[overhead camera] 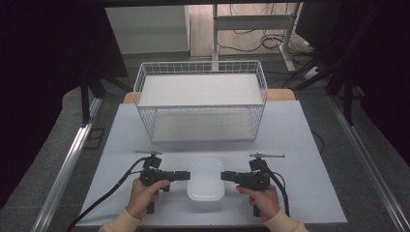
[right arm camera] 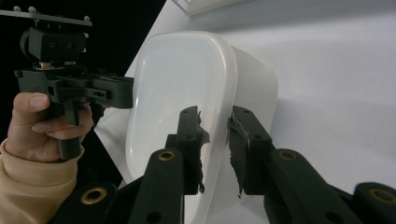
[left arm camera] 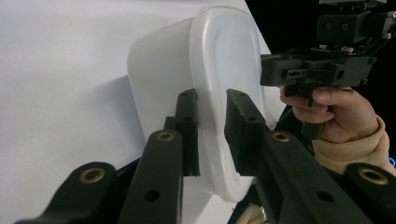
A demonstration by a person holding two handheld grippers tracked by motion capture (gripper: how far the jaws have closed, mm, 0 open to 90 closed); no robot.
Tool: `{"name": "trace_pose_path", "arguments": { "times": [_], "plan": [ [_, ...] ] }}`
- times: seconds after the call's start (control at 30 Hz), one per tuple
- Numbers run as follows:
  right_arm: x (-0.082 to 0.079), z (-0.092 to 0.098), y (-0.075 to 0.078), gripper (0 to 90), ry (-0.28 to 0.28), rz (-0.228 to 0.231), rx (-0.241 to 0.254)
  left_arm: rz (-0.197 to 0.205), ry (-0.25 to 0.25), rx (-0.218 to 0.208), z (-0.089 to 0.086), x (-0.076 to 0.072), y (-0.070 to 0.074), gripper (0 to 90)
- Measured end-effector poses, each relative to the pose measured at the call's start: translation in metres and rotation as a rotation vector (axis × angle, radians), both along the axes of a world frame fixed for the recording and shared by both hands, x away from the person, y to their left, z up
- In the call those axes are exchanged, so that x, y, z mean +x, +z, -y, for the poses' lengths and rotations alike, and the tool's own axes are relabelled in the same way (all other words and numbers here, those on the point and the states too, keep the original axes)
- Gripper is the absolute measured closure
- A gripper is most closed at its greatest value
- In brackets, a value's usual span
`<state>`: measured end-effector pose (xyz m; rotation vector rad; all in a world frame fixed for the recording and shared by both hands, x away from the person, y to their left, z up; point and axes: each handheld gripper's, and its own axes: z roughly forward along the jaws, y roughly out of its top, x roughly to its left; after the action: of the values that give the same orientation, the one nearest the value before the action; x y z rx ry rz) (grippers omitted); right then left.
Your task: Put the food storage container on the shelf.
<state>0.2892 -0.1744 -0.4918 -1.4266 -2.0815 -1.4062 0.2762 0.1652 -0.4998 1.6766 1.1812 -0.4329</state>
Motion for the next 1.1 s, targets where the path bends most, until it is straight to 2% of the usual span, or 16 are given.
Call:
{"name": "trace_pose_path", "arguments": {
  "times": [0.1, 0.37, 0.6, 0.8, 0.97, 1.1],
  "plan": [
    [-0.002, 0.0, 0.004, 76.4, 0.001, 0.021, -0.005, 0.011, -0.001, -0.005, -0.001, -0.001, 0.002, 79.8],
    [-0.004, 0.001, 0.007, 79.1, 0.006, 0.033, -0.002, 0.038, -0.003, 0.005, -0.002, -0.004, 0.006, 81.1],
    [-0.005, -0.001, 0.014, 79.2, 0.012, 0.061, -0.002, 0.063, -0.004, -0.014, -0.005, -0.006, 0.012, 81.0],
    [-0.006, -0.003, 0.025, 79.3, 0.024, 0.095, 0.005, 0.113, -0.006, 0.005, -0.007, -0.007, 0.026, 81.1],
    [-0.002, -0.003, 0.036, 79.3, 0.035, 0.129, 0.001, 0.137, -0.003, 0.0, -0.007, -0.005, 0.035, 81.1],
    [0.001, -0.002, 0.047, 79.3, 0.04, 0.164, 0.002, 0.171, -0.004, 0.003, -0.005, -0.001, 0.047, 81.1]
  ]
}}
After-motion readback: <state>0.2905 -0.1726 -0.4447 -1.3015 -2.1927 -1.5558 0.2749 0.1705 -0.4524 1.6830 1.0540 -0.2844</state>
